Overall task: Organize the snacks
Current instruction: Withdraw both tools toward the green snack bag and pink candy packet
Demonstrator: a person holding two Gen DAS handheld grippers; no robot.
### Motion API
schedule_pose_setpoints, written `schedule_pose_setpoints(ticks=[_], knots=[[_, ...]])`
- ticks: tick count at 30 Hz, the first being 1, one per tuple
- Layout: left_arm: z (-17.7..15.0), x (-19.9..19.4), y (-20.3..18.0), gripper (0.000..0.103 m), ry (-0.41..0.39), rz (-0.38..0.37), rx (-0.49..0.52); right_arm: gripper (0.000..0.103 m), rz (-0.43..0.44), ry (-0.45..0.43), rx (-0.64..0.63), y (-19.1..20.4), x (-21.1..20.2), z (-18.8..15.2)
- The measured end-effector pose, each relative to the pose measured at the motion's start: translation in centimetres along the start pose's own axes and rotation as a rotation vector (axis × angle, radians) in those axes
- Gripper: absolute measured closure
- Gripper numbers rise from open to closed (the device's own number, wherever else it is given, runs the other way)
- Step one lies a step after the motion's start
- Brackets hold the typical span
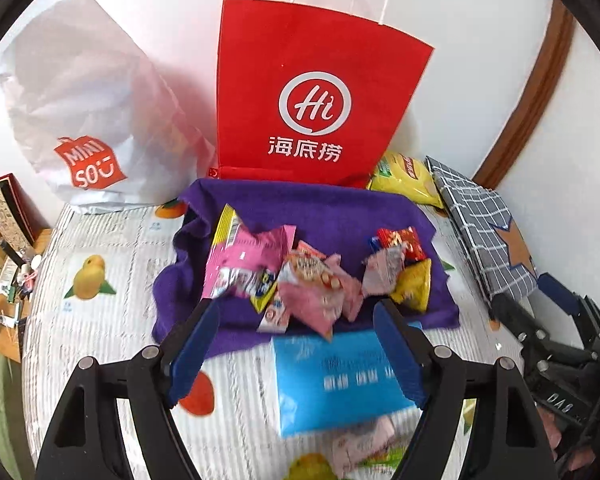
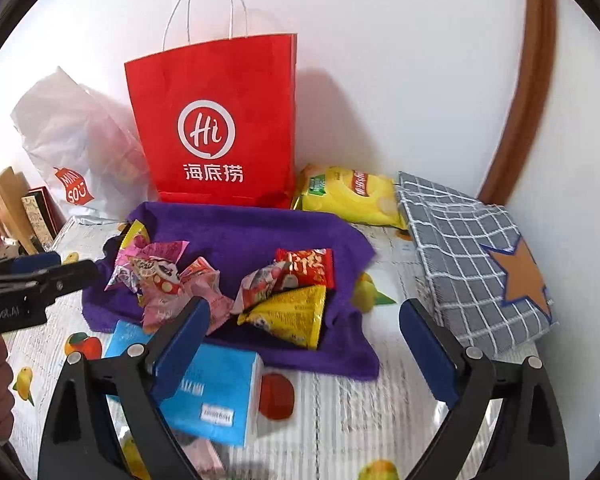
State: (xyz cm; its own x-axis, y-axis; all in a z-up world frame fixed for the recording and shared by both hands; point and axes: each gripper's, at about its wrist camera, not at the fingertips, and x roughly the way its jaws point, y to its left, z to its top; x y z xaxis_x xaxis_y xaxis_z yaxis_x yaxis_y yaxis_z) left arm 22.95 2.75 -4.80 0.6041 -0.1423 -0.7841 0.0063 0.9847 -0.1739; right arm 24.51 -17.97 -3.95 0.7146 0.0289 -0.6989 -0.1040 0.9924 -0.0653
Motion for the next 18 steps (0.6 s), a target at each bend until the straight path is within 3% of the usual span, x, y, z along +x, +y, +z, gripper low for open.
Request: schedule_pose_setpoints(ticks=[8, 18], knots=[[-3.2, -3.9, 0.9, 0.026, -0.038, -0.031, -0.027, 0.008, -0.005, -0.043, -0.003, 0.5, -4.5, -2.3], [-7.0, -8.0, 1.2, 0.025, -0.088, 0.039, 0.007, 0.009, 0.044, 0.016, 0.048, 0.3, -6.4, -5.9]])
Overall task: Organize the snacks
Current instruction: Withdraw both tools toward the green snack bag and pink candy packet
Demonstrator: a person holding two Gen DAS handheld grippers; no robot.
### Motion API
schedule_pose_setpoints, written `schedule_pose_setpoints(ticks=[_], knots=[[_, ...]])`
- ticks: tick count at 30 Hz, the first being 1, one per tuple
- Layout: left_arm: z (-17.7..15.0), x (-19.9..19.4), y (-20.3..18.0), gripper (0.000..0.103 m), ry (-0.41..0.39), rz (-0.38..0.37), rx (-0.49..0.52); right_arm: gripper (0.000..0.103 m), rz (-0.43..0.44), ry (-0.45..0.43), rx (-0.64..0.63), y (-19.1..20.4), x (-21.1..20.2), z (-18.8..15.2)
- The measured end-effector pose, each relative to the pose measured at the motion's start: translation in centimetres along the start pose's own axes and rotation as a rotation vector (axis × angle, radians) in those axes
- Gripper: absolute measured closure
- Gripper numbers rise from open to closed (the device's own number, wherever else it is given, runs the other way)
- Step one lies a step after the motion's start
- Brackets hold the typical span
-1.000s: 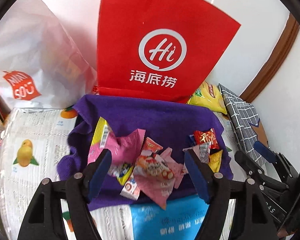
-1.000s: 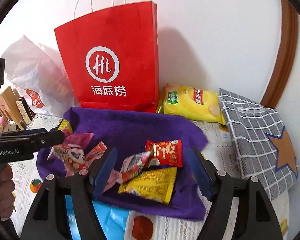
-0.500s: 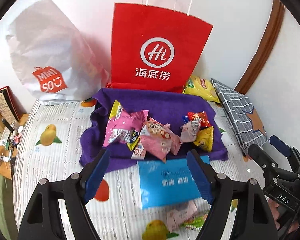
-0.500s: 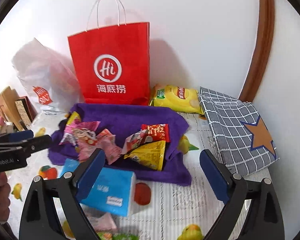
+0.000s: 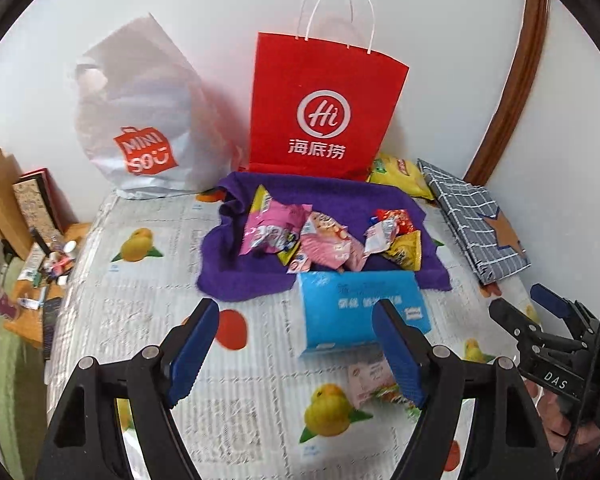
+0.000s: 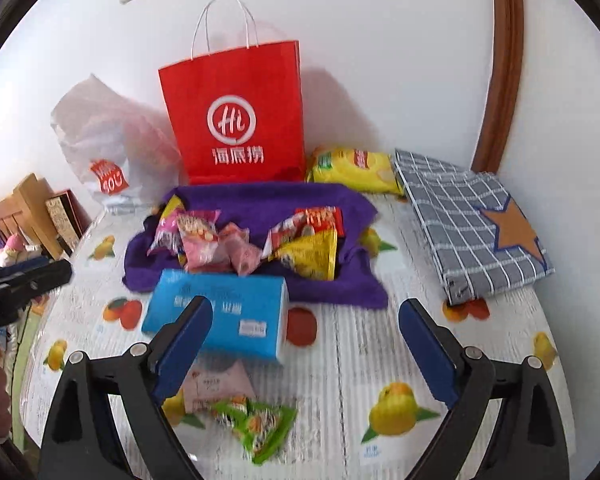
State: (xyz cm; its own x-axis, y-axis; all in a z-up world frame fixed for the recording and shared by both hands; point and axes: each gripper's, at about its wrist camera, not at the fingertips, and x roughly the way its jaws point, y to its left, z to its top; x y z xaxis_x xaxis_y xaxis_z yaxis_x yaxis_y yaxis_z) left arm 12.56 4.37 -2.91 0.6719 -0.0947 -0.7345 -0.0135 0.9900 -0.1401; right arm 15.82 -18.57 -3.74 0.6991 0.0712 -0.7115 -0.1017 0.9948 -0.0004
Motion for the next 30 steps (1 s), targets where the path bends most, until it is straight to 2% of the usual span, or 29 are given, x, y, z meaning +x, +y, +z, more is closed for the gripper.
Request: schedule_pose_setpoints(ticks=[5, 11, 20, 30], knots=[[-1.6, -0.6, 0.7, 0.025, 0.012, 0.021, -0.016, 0.010, 0.034, 0.035, -0.019, 0.6, -0.2, -2.2], [-3.0, 0.2, 1.5, 0.025, 0.044, 0.010, -0.039, 0.031, 0.112, 0.115, -0.039, 1.6, 1.5, -5.6], [-4.2, 2.7, 1.7, 0.025, 0.108, -0.002, -0.057, 0.035, 0.148, 0.180, -0.138, 3.2, 4.9, -9.6], [-4.7, 4.7, 0.9, 0.025, 0.158, -0.015, -0.032, 0.036, 0.154, 0.201, -0.209, 4.3, 7.9, -11.1]])
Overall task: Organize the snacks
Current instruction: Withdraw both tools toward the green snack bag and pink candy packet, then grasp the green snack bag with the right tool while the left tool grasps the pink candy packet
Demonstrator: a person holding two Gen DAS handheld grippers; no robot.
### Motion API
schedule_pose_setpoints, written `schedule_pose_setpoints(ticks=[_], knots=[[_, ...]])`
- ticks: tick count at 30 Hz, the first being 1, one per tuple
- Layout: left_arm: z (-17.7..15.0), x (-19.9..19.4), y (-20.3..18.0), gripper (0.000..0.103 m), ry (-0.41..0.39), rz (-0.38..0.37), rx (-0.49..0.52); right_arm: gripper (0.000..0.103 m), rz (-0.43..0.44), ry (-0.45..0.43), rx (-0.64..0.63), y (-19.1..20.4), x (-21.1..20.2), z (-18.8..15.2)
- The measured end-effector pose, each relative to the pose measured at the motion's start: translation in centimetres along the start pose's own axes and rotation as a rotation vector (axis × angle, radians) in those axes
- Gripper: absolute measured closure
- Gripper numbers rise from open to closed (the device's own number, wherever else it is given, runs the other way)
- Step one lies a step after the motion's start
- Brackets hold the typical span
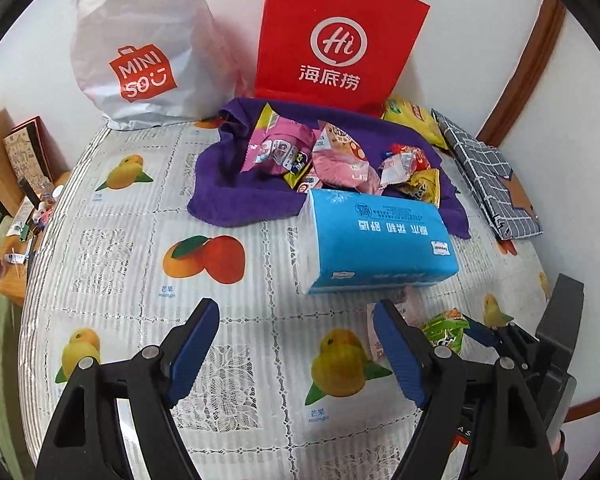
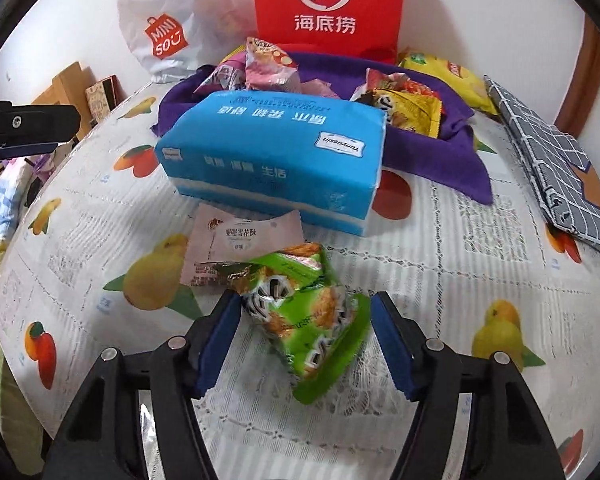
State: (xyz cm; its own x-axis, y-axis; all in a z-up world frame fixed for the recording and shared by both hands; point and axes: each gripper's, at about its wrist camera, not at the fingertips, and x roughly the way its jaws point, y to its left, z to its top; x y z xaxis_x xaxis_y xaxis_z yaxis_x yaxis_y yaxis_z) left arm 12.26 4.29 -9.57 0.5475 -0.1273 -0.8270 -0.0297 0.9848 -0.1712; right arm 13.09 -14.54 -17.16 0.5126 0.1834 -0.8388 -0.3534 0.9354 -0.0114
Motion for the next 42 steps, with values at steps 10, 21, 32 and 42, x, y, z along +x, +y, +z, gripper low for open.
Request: schedule_pose_setpoints(ticks=[10, 21, 32, 42], knots=[[-0.6, 1.5, -0.7, 0.025, 0.039, -0.001, 0.016, 0.052, 0.021, -0.030, -0.036, 0.0, 0.7, 0.2], [-1.9, 3.7, -3.5, 0.025, 0.089, -0.035, 0.048, 0.054, -0.030, -0.067, 0.076, -4.2, -2.9, -1.1], [-3.1, 5.7, -4.5, 0.025, 0.143, -0.054, 0.052, 0.054, -0.077, -0.058, 0.189, -7.9, -3.5, -2.4], [-3.1, 8.8, -5.2, 0.025, 0.195, -0.124, 0.020, 0.054, -0.078, -0.044, 0.197, -8.7, -2.7, -3.0]])
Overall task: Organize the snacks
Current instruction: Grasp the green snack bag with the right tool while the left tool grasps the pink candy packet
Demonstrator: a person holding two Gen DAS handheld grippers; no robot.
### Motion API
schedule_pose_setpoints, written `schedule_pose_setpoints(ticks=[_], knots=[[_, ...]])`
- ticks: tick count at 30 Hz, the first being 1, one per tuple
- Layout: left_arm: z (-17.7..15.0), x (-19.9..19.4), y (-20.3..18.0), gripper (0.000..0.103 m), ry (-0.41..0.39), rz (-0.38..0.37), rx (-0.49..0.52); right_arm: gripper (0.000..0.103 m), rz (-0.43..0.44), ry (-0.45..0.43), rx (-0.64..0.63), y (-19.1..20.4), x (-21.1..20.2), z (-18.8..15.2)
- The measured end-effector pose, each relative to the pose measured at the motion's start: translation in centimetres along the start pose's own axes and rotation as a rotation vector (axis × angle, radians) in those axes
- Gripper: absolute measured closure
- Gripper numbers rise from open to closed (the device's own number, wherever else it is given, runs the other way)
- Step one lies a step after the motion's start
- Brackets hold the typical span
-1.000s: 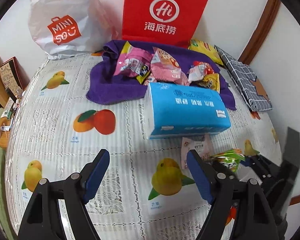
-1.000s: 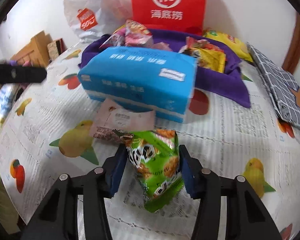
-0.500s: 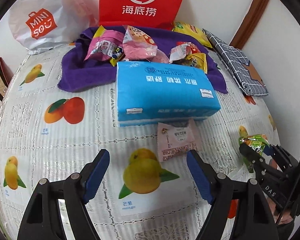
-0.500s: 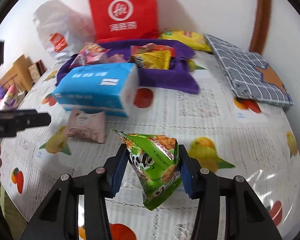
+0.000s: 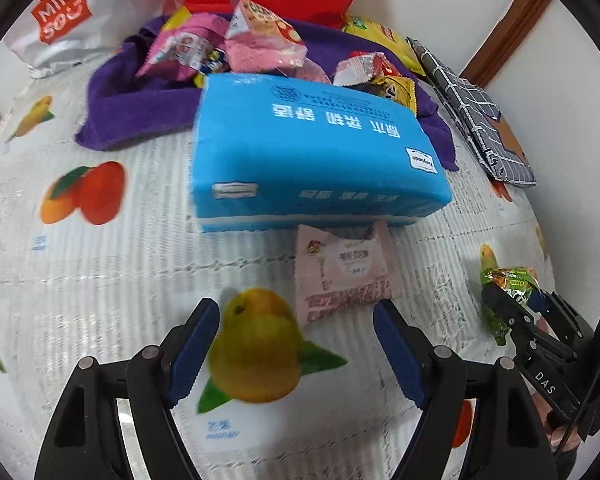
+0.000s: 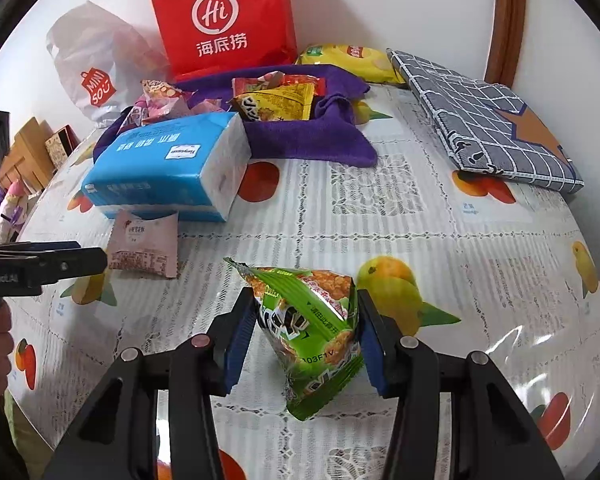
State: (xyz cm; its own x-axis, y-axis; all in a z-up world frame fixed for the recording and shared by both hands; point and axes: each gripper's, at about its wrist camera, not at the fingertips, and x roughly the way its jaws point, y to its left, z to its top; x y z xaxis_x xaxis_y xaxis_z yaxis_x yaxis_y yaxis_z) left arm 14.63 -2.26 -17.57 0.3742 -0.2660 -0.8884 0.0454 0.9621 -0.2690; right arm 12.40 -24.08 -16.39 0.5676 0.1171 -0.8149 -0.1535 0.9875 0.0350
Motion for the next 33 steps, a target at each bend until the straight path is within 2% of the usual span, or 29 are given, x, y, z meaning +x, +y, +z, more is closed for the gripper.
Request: schedule_pose_setpoints(ticks=[5, 9, 13, 17, 20, 21, 23, 26, 31, 33], knots=[[0.7, 1.0, -0.5, 0.025, -0.013, -0.031, 0.001, 0.054, -0.013, 0.002, 0.016, -1.4, 0.2, 0.3], [1.2, 1.6, -1.3, 0.016, -0.023, -0.058, 0.009, 0.054, -0.014, 0.008, 0.032, -2.3, 0.5, 0.4], [1.4, 2.2, -2.6, 0.013, -0.048, -0.006, 0.032, 0.054, -0.016, 0.009, 0.048, -3.0, 0.7, 0.4], [1.3, 2.7, -3.9, 0.014, -0.076, 0.056, 0.074, 0.054, -0.018, 0.005, 0.058, -3.7, 0.6, 0.4], [1.2, 2.9, -4.9, 0.026, -0.095, 0.088, 0.109, 0.054, -0.023, 0.004, 0.057, -4.1, 0.6, 0.3], [1.2, 3.0, -5.2, 0.034, -0.102, 0.103, 0.120, 0.054, -0.024, 0.004, 0.058, -4.2, 0.6, 0.2], [1.1, 3.1, -5.5, 0.041, -0.110, 0.114, 0.138, 0.054, -0.023, 0.003, 0.060, -4.3, 0.5, 0.2], [1.0, 3.0, -5.8, 0.065, -0.109, 0.094, 0.153, 0.054, -0.024, 0.002, 0.062, -4.4, 0.5, 0.1], [0.9, 2.5, -5.0, 0.074, -0.081, 0.020, 0.114, 0.054, -0.025, 0.000, 0.067, -4.5, 0.5, 0.1], [0.8, 2.2, -4.6, 0.074, -0.076, -0.001, 0.100, 0.054, -0.025, -0.002, 0.069, -4.5, 0.3, 0.1]])
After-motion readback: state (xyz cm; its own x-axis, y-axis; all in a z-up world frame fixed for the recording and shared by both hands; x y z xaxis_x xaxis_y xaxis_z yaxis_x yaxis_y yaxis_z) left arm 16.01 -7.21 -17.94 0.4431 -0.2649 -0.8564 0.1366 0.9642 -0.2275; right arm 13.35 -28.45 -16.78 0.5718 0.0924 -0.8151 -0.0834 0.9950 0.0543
